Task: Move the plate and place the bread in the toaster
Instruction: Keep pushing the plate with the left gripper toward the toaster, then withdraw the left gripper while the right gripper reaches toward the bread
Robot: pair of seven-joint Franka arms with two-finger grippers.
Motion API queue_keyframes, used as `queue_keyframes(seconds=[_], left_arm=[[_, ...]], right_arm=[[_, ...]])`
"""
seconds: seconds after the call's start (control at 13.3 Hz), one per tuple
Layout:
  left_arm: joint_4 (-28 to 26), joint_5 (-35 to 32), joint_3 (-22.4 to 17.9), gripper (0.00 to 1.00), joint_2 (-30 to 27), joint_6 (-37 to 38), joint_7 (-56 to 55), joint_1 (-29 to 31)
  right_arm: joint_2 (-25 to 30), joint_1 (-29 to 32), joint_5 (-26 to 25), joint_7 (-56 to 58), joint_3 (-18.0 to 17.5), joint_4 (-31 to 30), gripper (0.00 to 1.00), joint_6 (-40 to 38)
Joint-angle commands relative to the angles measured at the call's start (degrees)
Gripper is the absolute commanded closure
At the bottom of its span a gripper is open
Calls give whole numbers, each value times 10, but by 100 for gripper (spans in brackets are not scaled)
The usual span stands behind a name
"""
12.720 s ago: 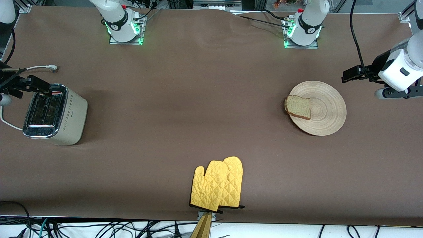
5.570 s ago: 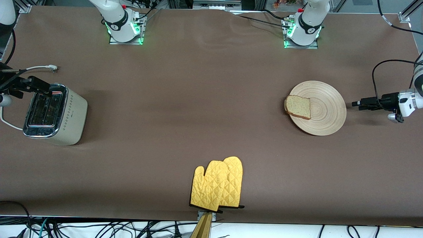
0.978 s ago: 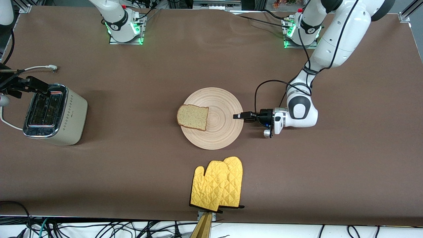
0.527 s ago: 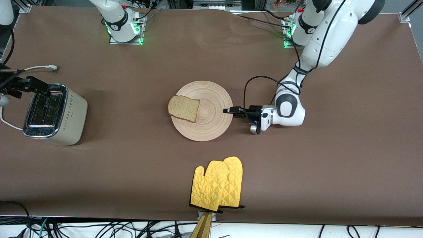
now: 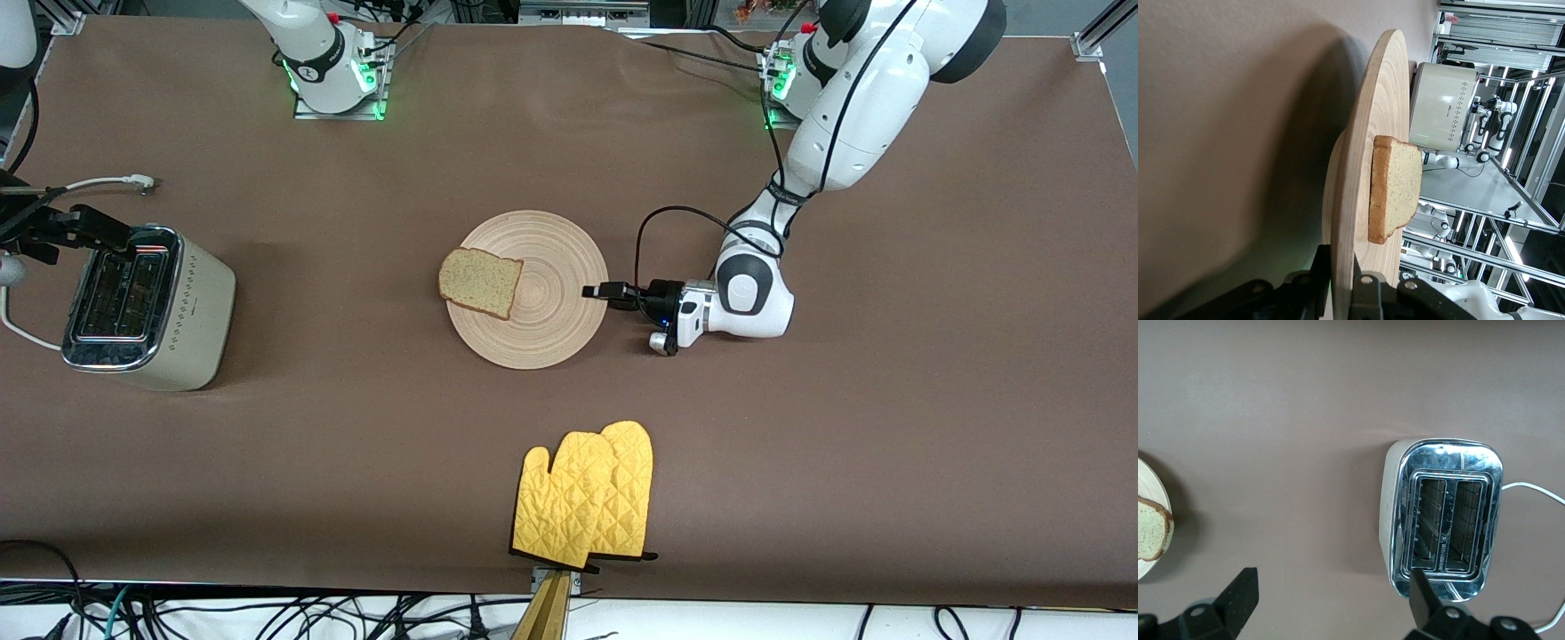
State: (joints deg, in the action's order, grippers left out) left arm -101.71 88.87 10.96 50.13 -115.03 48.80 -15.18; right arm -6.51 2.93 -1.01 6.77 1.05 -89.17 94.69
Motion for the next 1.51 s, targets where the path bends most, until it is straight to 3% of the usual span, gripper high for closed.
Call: queue_keyframes(seconds=[0.0, 0.15, 0.3, 0.45, 0.53, 0.6, 0.68, 0.98, 1.2, 1.43], left_arm=[[17, 21, -5, 88, 8, 10, 9, -6], [17, 29, -9, 80, 8, 10, 9, -6], [15, 33, -14, 59, 7, 10, 9, -5], [14, 31, -17, 55, 2, 11, 9, 0], [12, 29, -24, 48, -7, 11, 9, 2], [2, 24, -30, 12, -22, 13, 9, 13], [-21, 22, -31, 0, -47, 17, 8, 32], [-105, -79, -28, 0, -163, 23, -32, 137], [-113, -274, -1, 0, -269, 31, -192, 215], [-111, -475, 8, 0, -357, 68, -298, 241]], right_arm=[[-4, 5, 7, 0, -2, 9, 0, -7], [-4, 6, 7, 0, -2, 9, 0, -7], [-3, 6, 7, 0, -2, 11, 0, -7], [-3, 7, 7, 0, -2, 11, 0, -7], [-4, 7, 7, 1, -2, 11, 0, -7], [-4, 8, 7, 1, -2, 11, 0, -7], [-4, 8, 7, 0, -2, 9, 0, -7], [-14, 0, 7, -8, -7, 9, 0, -1], [-19, -12, 7, -6, -8, 9, 0, -6], [-23, -9, 7, 0, -6, 3, 0, -11]])
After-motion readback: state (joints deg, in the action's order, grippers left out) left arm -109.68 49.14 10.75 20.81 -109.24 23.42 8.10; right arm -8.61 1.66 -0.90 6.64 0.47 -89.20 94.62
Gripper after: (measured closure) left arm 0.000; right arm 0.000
